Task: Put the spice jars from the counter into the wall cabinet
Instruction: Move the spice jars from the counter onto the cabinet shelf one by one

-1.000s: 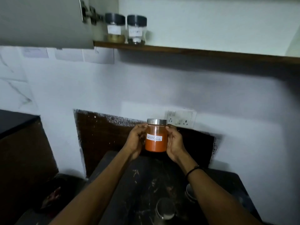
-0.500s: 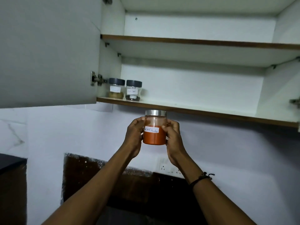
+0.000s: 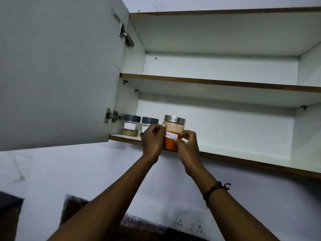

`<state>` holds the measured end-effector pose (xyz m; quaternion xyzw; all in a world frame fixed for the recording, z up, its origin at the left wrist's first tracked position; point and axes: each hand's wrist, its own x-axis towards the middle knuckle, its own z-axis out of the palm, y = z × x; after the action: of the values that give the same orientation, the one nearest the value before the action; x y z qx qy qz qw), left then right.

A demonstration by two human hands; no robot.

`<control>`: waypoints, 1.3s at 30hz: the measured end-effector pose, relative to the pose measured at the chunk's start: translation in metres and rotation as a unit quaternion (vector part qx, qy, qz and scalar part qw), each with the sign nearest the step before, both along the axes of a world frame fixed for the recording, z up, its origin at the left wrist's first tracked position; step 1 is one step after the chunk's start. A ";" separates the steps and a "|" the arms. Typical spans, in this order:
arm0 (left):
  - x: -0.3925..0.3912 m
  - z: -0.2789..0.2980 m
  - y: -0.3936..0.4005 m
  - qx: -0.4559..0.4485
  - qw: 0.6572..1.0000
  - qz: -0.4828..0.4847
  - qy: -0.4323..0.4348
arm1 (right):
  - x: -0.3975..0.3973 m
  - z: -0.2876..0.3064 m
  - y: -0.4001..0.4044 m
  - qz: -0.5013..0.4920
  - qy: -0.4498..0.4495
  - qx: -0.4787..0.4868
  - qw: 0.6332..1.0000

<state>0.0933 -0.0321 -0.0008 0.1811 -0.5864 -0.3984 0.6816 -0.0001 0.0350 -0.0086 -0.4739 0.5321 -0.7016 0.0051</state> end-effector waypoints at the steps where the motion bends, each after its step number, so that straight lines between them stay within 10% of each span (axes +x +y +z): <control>1: -0.004 0.006 -0.006 -0.005 1.000 0.006 -0.008 | -0.002 0.008 -0.007 -0.027 0.014 -0.003 1.000; 9: -0.031 0.033 -0.060 0.000 0.991 -0.007 -0.134 | -0.037 0.048 -0.057 -0.120 0.113 0.095 0.982; 23: -0.048 0.034 -0.130 -0.039 0.942 -0.063 -0.328 | -0.064 0.052 -0.107 0.087 0.141 0.191 0.968; 32: -0.048 0.021 -0.106 -0.063 0.953 0.078 -0.287 | -0.062 0.045 -0.101 -0.142 0.175 0.173 0.959; 39: -0.029 -0.021 -0.049 -0.130 0.980 0.027 -0.147 | -0.036 0.008 -0.034 -0.036 0.120 0.089 0.988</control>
<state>0.0648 -0.0808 -0.0216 0.1634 -0.7216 -0.2696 0.6163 -0.0357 0.0011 -0.0003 -0.5324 0.6060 -0.5894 -0.0422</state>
